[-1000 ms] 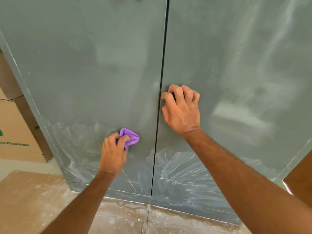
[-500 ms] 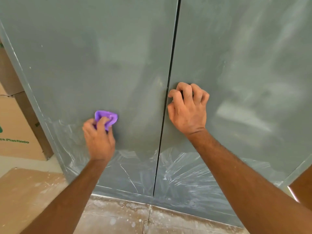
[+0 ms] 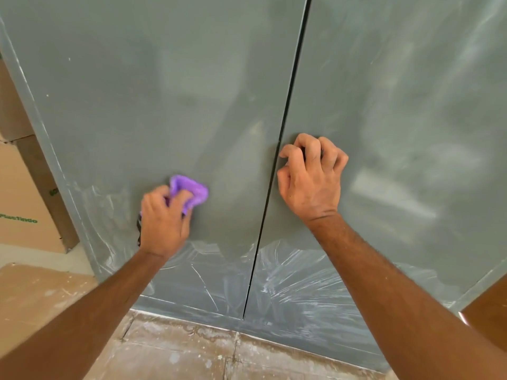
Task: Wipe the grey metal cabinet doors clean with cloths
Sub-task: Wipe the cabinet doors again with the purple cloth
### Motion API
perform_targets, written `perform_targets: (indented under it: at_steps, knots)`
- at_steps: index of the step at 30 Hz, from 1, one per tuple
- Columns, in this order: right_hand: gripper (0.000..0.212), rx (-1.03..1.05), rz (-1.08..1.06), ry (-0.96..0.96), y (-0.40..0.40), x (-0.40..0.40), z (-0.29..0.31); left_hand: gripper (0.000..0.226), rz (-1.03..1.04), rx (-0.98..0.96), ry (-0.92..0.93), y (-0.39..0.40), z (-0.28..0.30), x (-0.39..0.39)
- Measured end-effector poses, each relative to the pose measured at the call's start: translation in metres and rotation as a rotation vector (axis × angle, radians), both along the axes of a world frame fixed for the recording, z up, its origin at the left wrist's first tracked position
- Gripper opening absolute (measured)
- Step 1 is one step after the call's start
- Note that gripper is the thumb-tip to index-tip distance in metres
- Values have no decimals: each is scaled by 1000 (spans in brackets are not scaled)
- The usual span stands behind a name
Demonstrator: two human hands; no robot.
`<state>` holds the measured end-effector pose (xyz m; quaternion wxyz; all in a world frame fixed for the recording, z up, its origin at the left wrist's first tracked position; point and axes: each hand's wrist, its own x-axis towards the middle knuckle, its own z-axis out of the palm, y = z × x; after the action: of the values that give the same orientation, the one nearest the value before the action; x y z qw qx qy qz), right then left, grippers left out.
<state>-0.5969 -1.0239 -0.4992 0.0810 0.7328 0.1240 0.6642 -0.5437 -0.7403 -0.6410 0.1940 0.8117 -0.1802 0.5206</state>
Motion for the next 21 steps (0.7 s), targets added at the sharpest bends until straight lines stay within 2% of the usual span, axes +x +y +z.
perform_targets:
  at_steps: [1,2,3,4,6,8,9,11,13,15,17,19,21]
  knots:
    - [20,3,2,4,0,0,0,28,-64,190,29,13,-17,1]
    - [19,6,2,8,0,0,0,31,-89,291,78,35,-29,4]
    - [19,8,-1,9,-1,0,-1,31,-79,272,114,58,-33,8]
    - [18,10,-7,8,-1,0,-1,30,-38,151,144,76,-30,11]
    - [18,11,-13,7,0,0,0,30,103,-217,184,94,-4,16]
    - [17,15,-11,19,1,0,0,31,149,-397,146,83,28,20]
    - [17,13,-12,19,0,-1,0,30,119,-384,86,69,40,19]
    - [17,11,-13,15,1,-1,-1,26,24,-168,3,55,34,17]
    - [17,13,-8,19,1,0,0,27,-42,91,38,68,-3,14]
    - [17,12,-10,20,0,0,-1,37,3,131,109,104,-29,14]
    - [18,10,-14,16,0,0,-1,48,97,-104,164,130,-15,23]
    - [19,10,-14,15,0,0,0,44,181,-344,135,130,16,35]
    - [19,10,-10,11,0,0,-1,38,159,-403,105,108,36,33]
